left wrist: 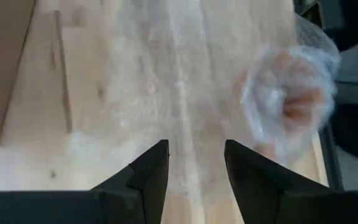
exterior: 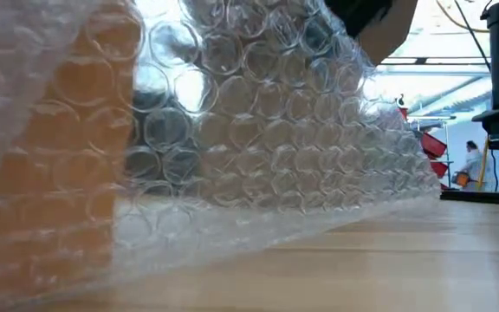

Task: Wrap mug
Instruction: Wrap the yellow mug in the bubble wrap

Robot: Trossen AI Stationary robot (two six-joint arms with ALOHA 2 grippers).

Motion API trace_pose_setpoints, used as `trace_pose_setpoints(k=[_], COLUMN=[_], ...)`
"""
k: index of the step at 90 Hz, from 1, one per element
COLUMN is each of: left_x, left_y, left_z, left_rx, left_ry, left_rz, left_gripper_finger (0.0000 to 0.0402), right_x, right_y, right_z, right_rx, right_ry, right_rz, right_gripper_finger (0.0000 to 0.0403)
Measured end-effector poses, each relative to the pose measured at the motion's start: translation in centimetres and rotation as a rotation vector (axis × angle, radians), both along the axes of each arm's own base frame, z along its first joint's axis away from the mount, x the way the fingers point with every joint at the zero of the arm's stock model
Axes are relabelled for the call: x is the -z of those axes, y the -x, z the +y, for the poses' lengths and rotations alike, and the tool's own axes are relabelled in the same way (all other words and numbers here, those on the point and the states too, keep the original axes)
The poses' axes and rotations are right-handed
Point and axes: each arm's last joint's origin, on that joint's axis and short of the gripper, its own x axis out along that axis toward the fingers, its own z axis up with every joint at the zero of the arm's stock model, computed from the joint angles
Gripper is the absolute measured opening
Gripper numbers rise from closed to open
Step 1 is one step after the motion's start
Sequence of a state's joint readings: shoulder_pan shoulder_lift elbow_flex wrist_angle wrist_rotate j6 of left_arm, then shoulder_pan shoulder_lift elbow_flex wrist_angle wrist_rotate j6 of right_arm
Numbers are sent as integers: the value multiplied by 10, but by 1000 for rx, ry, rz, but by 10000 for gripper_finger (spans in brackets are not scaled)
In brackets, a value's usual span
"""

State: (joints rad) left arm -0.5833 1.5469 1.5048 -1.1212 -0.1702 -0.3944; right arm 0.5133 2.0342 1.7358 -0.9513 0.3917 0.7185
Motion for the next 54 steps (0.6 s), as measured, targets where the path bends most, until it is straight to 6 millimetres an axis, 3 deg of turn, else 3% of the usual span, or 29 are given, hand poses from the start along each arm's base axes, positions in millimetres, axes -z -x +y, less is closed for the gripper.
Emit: trace_pose_setpoints(k=[18, 30, 54], left_x=[10, 30, 74], left_y=[44, 67, 74], left_z=[7, 13, 15], left_rx=[-88, -155, -186], left_ry=[8, 0, 23], left_rz=[-9, -13, -63], left_gripper_finger=[134, 134, 134], right_x=[44, 65, 92], right_y=[-12, -12, -9], right_z=[-27, -42, -72], right_rx=[103, 214, 321], right_ry=[-66, -52, -83], right_rz=[-60, -100, -71], right_gripper_finger=[265, 265, 265])
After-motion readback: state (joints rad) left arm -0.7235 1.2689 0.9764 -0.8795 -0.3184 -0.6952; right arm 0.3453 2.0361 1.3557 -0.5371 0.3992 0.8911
